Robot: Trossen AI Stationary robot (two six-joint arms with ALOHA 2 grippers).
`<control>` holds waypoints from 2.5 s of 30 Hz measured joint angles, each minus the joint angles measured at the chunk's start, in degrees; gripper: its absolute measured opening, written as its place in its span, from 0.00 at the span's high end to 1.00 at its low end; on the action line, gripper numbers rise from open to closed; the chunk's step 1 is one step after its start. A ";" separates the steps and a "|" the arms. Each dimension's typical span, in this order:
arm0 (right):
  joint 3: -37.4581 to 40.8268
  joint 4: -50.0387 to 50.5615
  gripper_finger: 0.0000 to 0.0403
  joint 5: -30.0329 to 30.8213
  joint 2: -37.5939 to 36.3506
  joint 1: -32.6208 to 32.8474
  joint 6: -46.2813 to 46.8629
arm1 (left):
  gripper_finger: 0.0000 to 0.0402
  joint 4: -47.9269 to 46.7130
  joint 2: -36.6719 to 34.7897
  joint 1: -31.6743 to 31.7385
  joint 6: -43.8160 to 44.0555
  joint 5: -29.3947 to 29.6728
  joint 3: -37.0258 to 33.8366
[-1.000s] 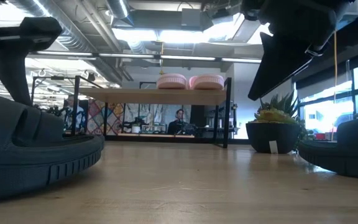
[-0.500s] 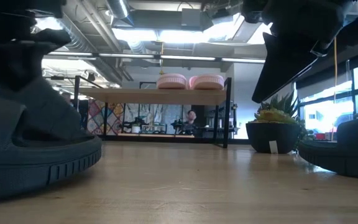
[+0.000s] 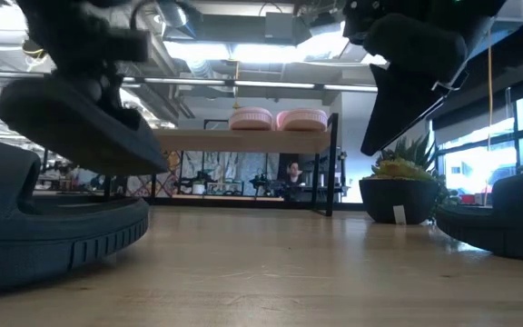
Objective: Pick and place slides into the shelf
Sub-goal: Put the black slide under the shelf
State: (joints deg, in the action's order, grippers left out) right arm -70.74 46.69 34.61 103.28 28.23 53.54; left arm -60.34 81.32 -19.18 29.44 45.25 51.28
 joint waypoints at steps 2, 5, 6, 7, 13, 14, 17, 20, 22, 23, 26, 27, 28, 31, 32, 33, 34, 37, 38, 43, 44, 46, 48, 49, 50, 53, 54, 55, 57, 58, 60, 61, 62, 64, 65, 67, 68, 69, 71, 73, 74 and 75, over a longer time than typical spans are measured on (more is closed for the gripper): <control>0.00 0.14 0.49 0.00 0.00 -0.13 0.00 | 0.99 0.62 0.02 2.23 -0.13 0.77 -1.78; 0.00 0.47 0.49 0.00 0.00 -0.11 0.15 | 0.99 2.65 0.02 4.83 -0.12 1.03 -5.80; 0.00 0.73 0.49 0.00 0.00 -0.11 0.15 | 0.99 4.42 -0.07 5.42 -0.15 1.01 -7.51; 0.00 0.90 0.49 0.00 0.00 -0.11 0.15 | 0.99 6.80 -0.34 5.88 -0.53 0.94 -9.40; 0.00 1.82 0.49 -0.02 -0.06 -0.69 0.22 | 0.99 21.84 -1.90 6.89 -8.94 0.62 -16.82; 0.00 2.17 0.49 -0.08 -0.20 -0.78 0.28 | 0.99 22.88 -2.02 7.15 -10.06 0.62 -17.19; 0.00 2.61 0.49 -0.17 -0.81 -1.27 0.31 | 0.99 23.95 -2.05 8.91 -11.05 1.18 -17.26; 0.00 2.74 0.49 -0.20 -0.87 -1.93 0.18 | 0.99 24.11 -2.03 12.02 -11.07 1.77 -17.28; 0.00 2.72 0.49 -0.19 -0.87 -2.38 0.14 | 0.99 24.31 -2.03 14.34 -11.09 1.76 -17.28; 0.00 2.72 0.49 -0.20 -0.87 -2.59 0.13 | 0.99 24.31 -2.03 15.43 -11.37 1.74 -17.28; 0.00 2.72 0.49 -0.20 -0.87 -3.00 0.03 | 0.99 25.10 -1.97 17.74 -14.29 1.64 -17.32; 0.00 2.72 0.49 -0.20 -0.87 -3.04 -0.02 | 0.97 25.90 -1.96 18.26 -15.66 1.61 -17.32; 0.00 2.72 0.49 -0.20 -0.87 -3.04 -0.10 | 0.96 26.84 -1.95 18.61 -16.82 1.58 -17.32; 0.00 2.72 0.49 -0.22 -0.90 -3.00 -0.07 | 0.91 29.09 -1.95 18.90 -19.50 1.58 -17.32; 0.00 2.72 0.49 -0.22 -0.90 -3.00 -0.09 | 0.89 29.70 -1.95 18.90 -20.26 1.58 -17.32; 0.00 2.72 0.49 -0.22 -0.92 -3.00 -0.07 | 0.88 30.20 -1.95 18.90 -21.16 1.56 -17.32; 0.00 2.72 0.49 -0.22 -0.92 -3.00 -0.07 | 0.87 30.55 -1.95 18.90 -22.33 1.56 -17.32; 0.00 2.72 0.49 -0.23 -0.92 -3.02 -0.07 | 0.85 31.41 -1.95 18.90 -26.43 1.58 -17.32; 0.00 2.72 0.49 -0.22 -0.92 -3.02 -0.07 | 0.84 31.59 -1.95 18.90 -27.03 1.57 -17.32; 0.00 2.72 0.49 -0.24 -0.96 -3.02 -0.07 | 0.77 31.61 -1.95 18.90 -26.60 0.49 -17.32; 0.00 2.72 0.49 -0.24 -0.96 -3.02 -0.07 | 0.75 31.63 -1.95 18.90 -26.48 0.01 -17.32; 0.00 2.72 0.49 -0.24 -0.96 -3.02 -0.07 | 0.70 31.62 -1.95 18.90 -25.54 -0.22 -17.32; 0.00 2.72 0.49 -0.24 -0.96 -3.02 -0.07 | 0.65 31.61 -1.95 18.90 -25.12 -0.38 -17.32; 0.00 2.72 0.49 -0.24 -0.96 -3.02 -0.07 | 0.62 31.61 -1.95 18.90 -25.06 -0.43 -17.32; 0.00 2.72 0.49 -0.24 -0.96 -3.02 -0.07 | 0.60 31.61 -1.95 18.90 -25.06 -0.62 -17.32; 0.00 2.70 0.49 -0.30 -0.96 -3.02 -0.07 | 0.55 31.52 -1.95 18.90 -25.04 -2.36 -17.32; 0.00 2.70 0.49 -0.39 -0.96 -3.02 -0.07 | 0.54 31.52 -1.95 18.87 -24.93 -3.41 -17.32; 0.00 2.70 0.49 -0.42 -0.96 -3.02 -0.07 | 0.54 31.43 -1.98 18.80 -24.53 -4.56 -17.32; 0.00 2.70 0.49 -0.49 -0.96 -3.00 -0.07 | 0.53 31.09 -2.40 18.79 -22.91 -6.34 -17.29; 0.00 2.68 0.49 -0.88 -0.96 -3.00 -0.07 | 0.53 31.06 -2.45 18.79 -21.83 -6.75 -17.23; 0.00 2.69 0.49 -1.81 -0.96 -3.00 -0.05 | 0.54 29.94 -3.56 18.79 -19.81 -7.44 -17.23; 0.00 2.69 0.49 -1.90 -0.96 -3.00 -0.05 | 0.54 29.66 -4.26 18.73 -19.14 -7.71 -17.23; 0.00 2.65 0.49 -1.91 -0.96 -3.00 -0.07 | 0.54 29.38 -5.00 18.64 -18.99 -8.17 -17.23; 0.00 2.67 0.49 -1.92 -0.96 -3.00 -0.04 | 0.54 28.96 -7.43 18.33 -18.89 -9.22 -17.23; 0.00 2.65 0.49 -1.92 -0.96 -3.00 -0.05 | 0.54 29.15 -8.89 18.03 -18.83 -9.60 -17.23; 0.00 2.57 0.49 -1.92 -0.96 -3.00 -0.04 | 0.54 29.09 -11.93 17.44 -18.64 -11.23 -17.23; 0.00 2.44 0.49 -1.92 -0.98 -3.00 -0.04 | 0.54 29.13 -13.55 17.06 -17.99 -12.36 -17.23; 0.00 2.38 0.49 -1.92 -0.97 -3.00 -0.04 | 0.54 29.15 -15.29 16.75 -17.35 -13.63 -17.23; 0.00 2.39 0.49 -1.92 -0.98 -3.00 -0.04 | 0.54 29.40 -18.58 15.94 -15.57 -17.17 -17.23; 0.00 2.39 0.49 -1.92 -0.98 -2.87 -0.04 | 0.54 30.30 -21.58 14.95 -14.55 -22.27 -17.23; 0.00 2.39 0.49 -1.92 -0.98 -2.82 -0.04 | 0.54 30.94 -22.84 14.29 -14.55 -25.81 -17.23; 0.00 2.39 0.49 -1.92 -0.98 -2.82 -0.04 | 0.54 31.37 -24.06 13.60 -14.65 -29.69 -17.23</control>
State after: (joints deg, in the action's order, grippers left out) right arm -70.74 49.08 32.69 102.30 25.41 53.49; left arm -28.97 57.25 -5.57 14.80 15.56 34.04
